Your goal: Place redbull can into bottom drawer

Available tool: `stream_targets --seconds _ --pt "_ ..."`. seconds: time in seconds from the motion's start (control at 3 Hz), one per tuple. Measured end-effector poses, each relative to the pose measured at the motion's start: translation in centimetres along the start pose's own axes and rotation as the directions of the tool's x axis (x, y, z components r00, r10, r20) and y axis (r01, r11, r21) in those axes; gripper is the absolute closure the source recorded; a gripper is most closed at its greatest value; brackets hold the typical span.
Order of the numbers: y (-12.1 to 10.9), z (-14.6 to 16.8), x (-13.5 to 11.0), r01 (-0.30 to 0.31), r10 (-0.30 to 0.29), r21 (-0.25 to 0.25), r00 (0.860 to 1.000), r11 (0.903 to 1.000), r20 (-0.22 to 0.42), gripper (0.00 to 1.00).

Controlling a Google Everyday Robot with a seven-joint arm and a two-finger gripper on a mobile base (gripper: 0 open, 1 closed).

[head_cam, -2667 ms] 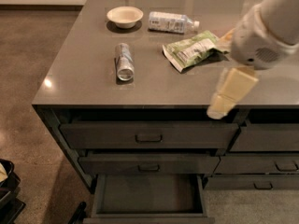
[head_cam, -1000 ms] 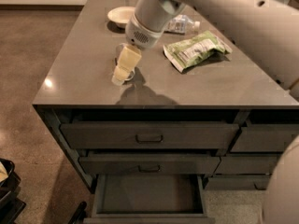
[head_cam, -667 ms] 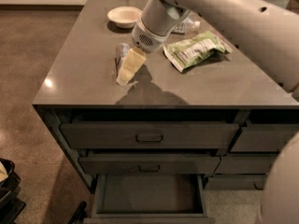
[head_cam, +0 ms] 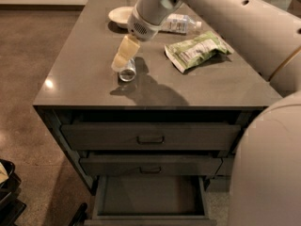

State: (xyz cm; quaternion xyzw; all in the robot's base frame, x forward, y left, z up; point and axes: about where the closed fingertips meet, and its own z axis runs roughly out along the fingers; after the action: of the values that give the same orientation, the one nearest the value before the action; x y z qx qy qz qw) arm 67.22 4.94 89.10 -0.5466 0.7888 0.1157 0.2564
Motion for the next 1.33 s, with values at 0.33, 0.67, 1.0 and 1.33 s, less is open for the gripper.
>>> stream_targets --seconds 0.33,0.67,1.0,1.33 --pt "-1.1 0.8 -1.1 -0.028 0.028 -0.011 0.999 0.9996 0.019 0.00" --pt "-1.4 2.0 -1.4 -0.063 0.064 -0.043 0.998 0.9971 0.021 0.00" --pt "-1.3 2.9 -1.1 -0.097 0.098 -0.069 0.995 0.9929 0.013 0.00" --pt "-0.9 3.6 -0.3 -0.123 0.123 -0.088 0.992 0.9885 -0.002 0.00"
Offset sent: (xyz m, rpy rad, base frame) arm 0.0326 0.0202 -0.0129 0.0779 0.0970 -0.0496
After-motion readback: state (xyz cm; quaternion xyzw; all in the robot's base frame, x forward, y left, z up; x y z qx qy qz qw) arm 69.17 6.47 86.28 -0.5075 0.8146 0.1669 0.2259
